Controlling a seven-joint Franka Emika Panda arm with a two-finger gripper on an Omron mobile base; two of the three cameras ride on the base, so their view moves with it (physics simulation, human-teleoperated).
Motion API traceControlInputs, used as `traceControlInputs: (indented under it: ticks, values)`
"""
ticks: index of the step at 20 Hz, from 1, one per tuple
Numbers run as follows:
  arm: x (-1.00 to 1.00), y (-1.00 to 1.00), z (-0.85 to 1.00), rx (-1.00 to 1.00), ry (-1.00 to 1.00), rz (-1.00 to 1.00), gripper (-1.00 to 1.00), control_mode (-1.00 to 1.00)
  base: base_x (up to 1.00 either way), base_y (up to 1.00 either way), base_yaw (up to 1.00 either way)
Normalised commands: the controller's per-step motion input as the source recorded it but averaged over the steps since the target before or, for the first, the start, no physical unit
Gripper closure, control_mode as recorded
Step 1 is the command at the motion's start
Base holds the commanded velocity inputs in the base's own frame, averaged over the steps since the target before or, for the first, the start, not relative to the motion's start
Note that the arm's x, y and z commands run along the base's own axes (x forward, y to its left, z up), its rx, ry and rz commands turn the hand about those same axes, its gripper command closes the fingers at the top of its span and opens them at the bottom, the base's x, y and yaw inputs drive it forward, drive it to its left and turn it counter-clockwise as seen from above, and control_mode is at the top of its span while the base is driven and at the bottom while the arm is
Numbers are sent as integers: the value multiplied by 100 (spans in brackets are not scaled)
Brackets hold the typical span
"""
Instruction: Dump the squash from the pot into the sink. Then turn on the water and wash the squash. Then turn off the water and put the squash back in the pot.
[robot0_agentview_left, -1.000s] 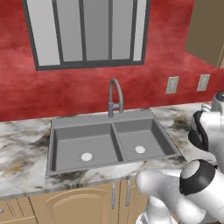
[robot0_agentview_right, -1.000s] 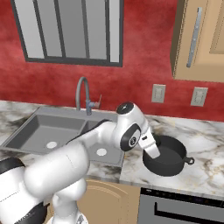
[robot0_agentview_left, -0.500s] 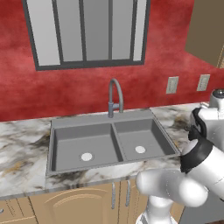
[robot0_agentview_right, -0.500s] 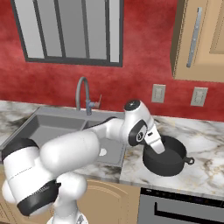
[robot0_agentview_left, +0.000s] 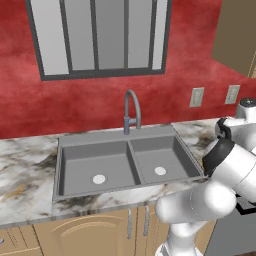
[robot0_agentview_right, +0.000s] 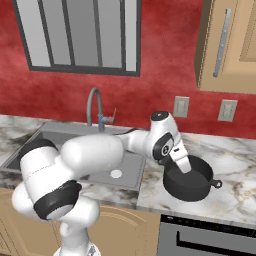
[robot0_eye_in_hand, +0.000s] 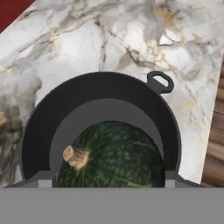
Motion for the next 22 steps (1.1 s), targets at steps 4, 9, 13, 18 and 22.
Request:
traceControlInputs:
  ticks: [4,9,13,18,22]
  values:
    - [23,-10,-33,7,7,0,100,-100,0,0,0]
    - [22,-16,-39,4,3,0,100,-100,0,0,0]
    - [16,-16,-36,3,0,0,100,-100,0,0,0]
    - [3,-14,-28,1,0,0,100,-100,0,0,0]
    - [4,-16,-28,0,0,0,100,-100,0,0,0]
